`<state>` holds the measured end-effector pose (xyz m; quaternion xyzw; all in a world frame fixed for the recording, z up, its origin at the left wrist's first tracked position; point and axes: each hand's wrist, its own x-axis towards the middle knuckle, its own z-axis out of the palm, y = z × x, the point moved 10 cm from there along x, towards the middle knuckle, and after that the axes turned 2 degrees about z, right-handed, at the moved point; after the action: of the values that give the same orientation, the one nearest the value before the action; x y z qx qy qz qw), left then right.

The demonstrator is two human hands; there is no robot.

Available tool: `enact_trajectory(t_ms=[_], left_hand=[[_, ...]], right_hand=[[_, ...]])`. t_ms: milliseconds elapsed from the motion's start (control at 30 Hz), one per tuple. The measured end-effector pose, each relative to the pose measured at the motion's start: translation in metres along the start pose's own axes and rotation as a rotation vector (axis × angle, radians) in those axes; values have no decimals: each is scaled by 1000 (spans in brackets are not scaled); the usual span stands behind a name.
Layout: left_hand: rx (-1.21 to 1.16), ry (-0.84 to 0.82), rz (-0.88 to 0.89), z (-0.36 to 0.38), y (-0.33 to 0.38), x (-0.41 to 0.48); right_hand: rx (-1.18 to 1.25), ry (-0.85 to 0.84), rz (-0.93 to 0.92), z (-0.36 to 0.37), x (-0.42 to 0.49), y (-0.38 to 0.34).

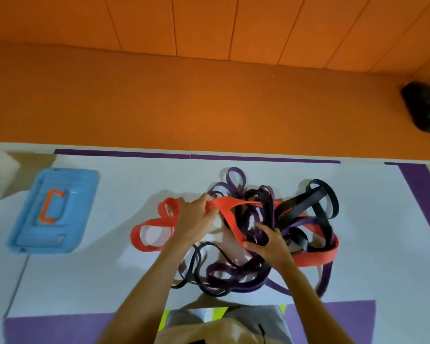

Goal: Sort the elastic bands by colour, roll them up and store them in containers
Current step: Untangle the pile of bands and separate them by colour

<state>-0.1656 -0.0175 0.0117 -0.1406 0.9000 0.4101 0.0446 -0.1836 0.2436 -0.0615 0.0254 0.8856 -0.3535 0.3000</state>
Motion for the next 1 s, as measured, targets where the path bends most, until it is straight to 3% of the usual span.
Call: enact_trajectory(t_ms=[100,333,533,733,1000], left_hand=[[-236,31,-57,-13,4,-9],[-614,285,-155,-66,-20,-16],[-448,329,-153,-114,-50,-14],[-346,422,-310,-136,-102,-27],[198,145,-270,-111,-117,-31]], right_hand=[[-65,43,6,-1,-5,0],[-80,95,-77,-21,-10,2],[-95,169,-100,-33,-10,-8],[-57,279,-59,-50,-19,7],[-41,203,-44,-48,-31,32]])
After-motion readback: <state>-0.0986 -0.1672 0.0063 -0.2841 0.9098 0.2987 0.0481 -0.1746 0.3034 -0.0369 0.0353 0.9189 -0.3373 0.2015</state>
